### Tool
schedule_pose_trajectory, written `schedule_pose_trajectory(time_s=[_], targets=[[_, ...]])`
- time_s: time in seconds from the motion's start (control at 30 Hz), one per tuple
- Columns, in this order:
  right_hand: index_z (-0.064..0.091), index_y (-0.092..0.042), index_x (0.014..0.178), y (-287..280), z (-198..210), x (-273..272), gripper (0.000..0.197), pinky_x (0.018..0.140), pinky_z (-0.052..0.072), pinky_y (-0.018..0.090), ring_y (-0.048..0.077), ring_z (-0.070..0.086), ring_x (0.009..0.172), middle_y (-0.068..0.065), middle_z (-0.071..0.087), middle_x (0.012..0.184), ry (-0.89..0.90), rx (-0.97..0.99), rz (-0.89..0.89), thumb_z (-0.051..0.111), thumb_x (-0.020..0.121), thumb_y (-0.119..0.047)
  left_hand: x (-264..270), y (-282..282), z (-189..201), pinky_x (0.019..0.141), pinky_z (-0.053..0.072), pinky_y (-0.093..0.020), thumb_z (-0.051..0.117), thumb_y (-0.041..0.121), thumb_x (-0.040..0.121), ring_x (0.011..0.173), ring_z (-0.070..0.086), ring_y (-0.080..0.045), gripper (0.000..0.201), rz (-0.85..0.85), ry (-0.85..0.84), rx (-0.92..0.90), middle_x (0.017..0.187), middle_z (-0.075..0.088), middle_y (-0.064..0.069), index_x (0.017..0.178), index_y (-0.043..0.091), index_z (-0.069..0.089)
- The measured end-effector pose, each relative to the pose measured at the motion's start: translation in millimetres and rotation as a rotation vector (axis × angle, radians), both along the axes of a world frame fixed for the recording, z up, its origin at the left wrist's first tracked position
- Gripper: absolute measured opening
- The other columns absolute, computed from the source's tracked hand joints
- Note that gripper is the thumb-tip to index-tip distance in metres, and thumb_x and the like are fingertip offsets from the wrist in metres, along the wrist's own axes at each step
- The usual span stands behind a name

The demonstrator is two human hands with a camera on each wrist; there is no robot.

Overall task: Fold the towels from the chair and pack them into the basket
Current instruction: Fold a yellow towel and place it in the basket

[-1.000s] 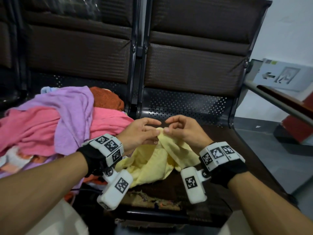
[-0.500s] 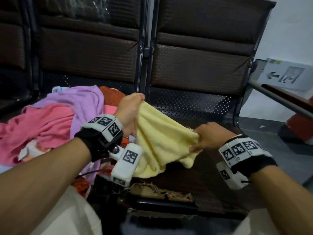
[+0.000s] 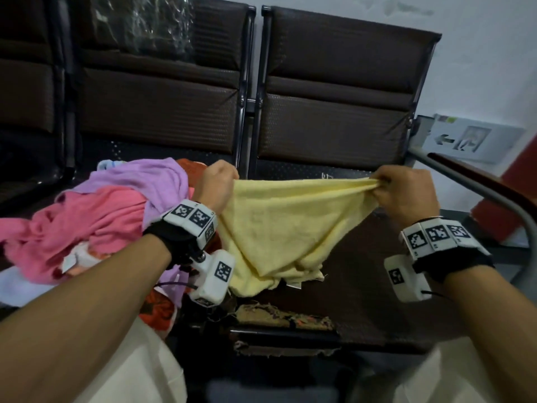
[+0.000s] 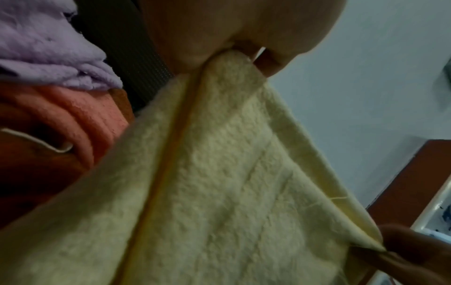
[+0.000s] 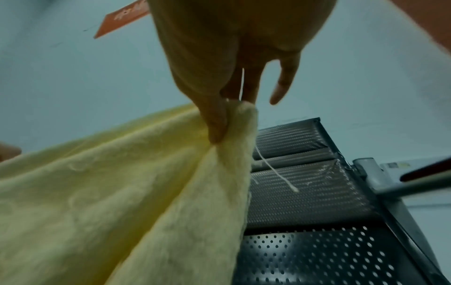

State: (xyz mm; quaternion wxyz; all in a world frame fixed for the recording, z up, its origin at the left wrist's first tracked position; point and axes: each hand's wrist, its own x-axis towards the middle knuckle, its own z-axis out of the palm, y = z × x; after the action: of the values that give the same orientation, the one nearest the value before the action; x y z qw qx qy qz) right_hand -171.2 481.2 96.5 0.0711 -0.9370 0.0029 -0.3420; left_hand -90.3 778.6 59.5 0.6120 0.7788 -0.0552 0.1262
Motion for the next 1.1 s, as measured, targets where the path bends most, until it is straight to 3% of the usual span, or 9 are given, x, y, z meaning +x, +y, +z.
schedule_pose_trajectory(time_s=[0.1,0.17,0.27,0.4,0.47,0.57,0.77,0.93,1.1], targets=[[0.066,-0.007,0.081,-13.0,-4.8,2.8,0.015,0.065,0.043,0.040,0.037,0.057,0.077,0.015,0.060,0.084,-0.099,0.077,-0.067,0.066,0.069,0.003,7.3,-10.5,-9.9,0.070,0.040,-0.028,0.039,0.008,0.087,0.076,0.050,-0.013,0.025,0.025,-0.026,0.041,0.075,0.056,0.007,0.076,0.024,0.056],[0.065,-0.012,0.080,-23.8,-12.5,9.3,0.019,0.067,0.043,0.038,0.036,0.057,0.082,0.013,0.061,0.083,0.004,0.056,-0.086,0.064,0.070,0.004,9.2,-19.0,-13.0,0.062,0.039,-0.017,0.040,0.006,0.087,0.068,0.049,-0.007,0.024,0.036,-0.084,0.089,0.075,0.055,0.011,0.086,0.021,0.058],[0.063,-0.024,0.069,-39.9,-29.5,13.7,0.016,0.068,0.049,0.034,0.030,0.062,0.081,0.002,0.060,0.073,0.446,0.009,-0.049,0.074,0.070,-0.012,6.5,-32.5,-14.6,0.057,0.035,-0.007,0.041,0.000,0.085,0.064,0.047,-0.001,0.029,0.070,-0.166,0.159,0.080,0.058,0.007,0.096,0.015,0.064],[0.066,-0.017,0.067,-64.4,-51.1,8.2,0.036,0.065,0.050,0.032,0.020,0.062,0.072,0.000,0.062,0.068,0.864,-0.012,-0.053,0.075,0.073,-0.051,1.3,-32.0,-13.4,0.053,0.033,-0.018,0.041,-0.002,0.084,0.065,0.048,-0.011,0.032,0.147,-0.144,0.201,0.088,0.061,-0.005,0.101,0.008,0.066],[0.068,-0.017,0.081,-73.6,-56.2,5.3,0.044,0.072,0.052,0.033,0.020,0.062,0.080,0.002,0.066,0.081,0.860,-0.001,-0.053,0.064,0.078,-0.060,-3.1,-28.1,-11.7,0.058,0.036,-0.020,0.040,-0.001,0.086,0.068,0.050,-0.013,0.029,0.160,-0.103,0.260,0.087,0.061,-0.006,0.098,0.006,0.065],[0.068,-0.020,0.075,-70.7,-55.1,4.4,0.039,0.056,0.042,0.025,0.016,0.058,0.069,0.000,0.063,0.070,0.742,0.128,0.029,0.052,0.090,-0.052,-6.5,-22.8,-10.2,0.073,0.035,-0.024,0.038,0.005,0.091,0.085,0.051,-0.017,0.024,0.205,-0.065,0.303,0.090,0.060,-0.005,0.086,0.008,0.062],[0.074,-0.018,0.086,-48.2,-51.7,16.2,0.009,0.067,0.041,0.024,0.012,0.056,0.067,-0.002,0.061,0.068,0.382,0.268,0.116,0.069,0.085,-0.025,6.4,-3.8,-19.7,0.088,0.034,-0.022,0.032,0.003,0.094,0.111,0.053,-0.028,0.033,0.189,0.021,0.289,0.113,0.062,-0.017,0.099,-0.003,0.064],[0.066,-0.024,0.114,-43.5,-58.4,26.9,0.040,0.068,0.041,0.019,0.008,0.057,0.069,-0.004,0.062,0.072,0.365,0.380,0.073,0.078,0.076,-0.018,14.3,8.7,-28.7,0.077,0.036,-0.023,0.037,0.005,0.095,0.099,0.056,-0.027,0.028,0.157,0.012,0.313,0.114,0.063,-0.014,0.110,0.004,0.061],[0.074,-0.020,0.075,-46.5,-56.5,32.0,0.013,0.061,0.043,0.025,0.011,0.058,0.065,0.000,0.068,0.069,0.322,0.558,0.075,0.080,0.072,-0.031,17.5,30.5,-32.4,0.093,0.040,-0.028,0.048,0.007,0.093,0.112,0.057,-0.029,0.030,0.128,-0.005,0.507,0.120,0.064,-0.016,0.121,0.007,0.060]])
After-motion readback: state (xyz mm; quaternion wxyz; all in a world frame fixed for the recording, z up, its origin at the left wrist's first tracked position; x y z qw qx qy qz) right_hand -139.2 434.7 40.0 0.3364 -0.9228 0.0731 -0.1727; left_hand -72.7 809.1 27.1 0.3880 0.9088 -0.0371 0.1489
